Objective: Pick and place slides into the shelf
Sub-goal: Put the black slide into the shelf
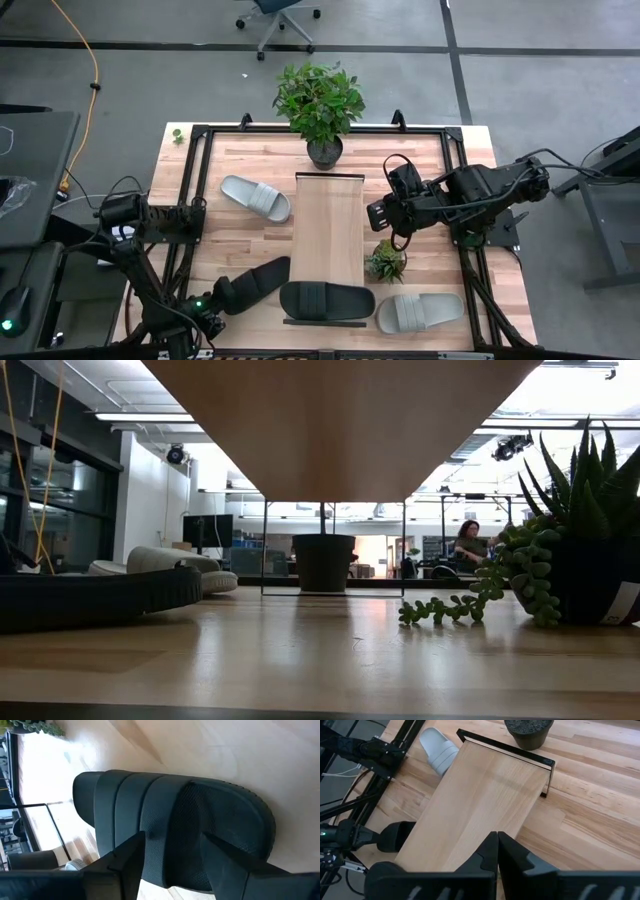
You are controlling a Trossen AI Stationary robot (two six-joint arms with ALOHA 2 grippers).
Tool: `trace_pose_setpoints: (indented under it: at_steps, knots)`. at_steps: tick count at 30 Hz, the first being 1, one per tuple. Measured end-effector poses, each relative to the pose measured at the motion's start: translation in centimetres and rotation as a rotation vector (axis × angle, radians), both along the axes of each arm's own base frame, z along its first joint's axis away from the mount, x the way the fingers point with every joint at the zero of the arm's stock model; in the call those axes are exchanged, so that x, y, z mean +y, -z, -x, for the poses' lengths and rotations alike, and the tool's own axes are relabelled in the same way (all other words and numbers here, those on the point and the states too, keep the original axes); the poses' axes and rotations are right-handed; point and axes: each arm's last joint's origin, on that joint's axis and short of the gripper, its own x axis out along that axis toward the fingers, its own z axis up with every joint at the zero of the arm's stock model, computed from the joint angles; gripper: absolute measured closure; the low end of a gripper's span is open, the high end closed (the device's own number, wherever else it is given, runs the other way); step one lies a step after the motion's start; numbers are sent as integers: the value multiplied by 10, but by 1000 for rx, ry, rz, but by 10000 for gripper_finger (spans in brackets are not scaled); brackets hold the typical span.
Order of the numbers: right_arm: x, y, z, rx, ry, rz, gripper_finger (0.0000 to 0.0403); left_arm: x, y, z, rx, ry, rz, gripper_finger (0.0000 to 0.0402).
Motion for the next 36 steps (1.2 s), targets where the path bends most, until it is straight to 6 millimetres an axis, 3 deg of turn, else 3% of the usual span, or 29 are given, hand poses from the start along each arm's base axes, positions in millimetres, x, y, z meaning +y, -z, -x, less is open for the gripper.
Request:
trace_pose_setpoints:
  at_steps: [9, 15, 24, 36]
  knots:
    - [0, 0, 0, 0, 0, 0, 402, 3, -1, 0, -13, 2, -44, 238]
    - [0, 0, 0, -2, 3, 6, 402, 4, -2, -2, -43, -2, -58, 217]
    - [0, 0, 0, -4, 5, 9, 402, 16, -1, -21, -34, -39, -97, 187]
    - [0, 0, 0, -2, -1, 13, 402, 25, 11, -26, -22, -69, -69, 204]
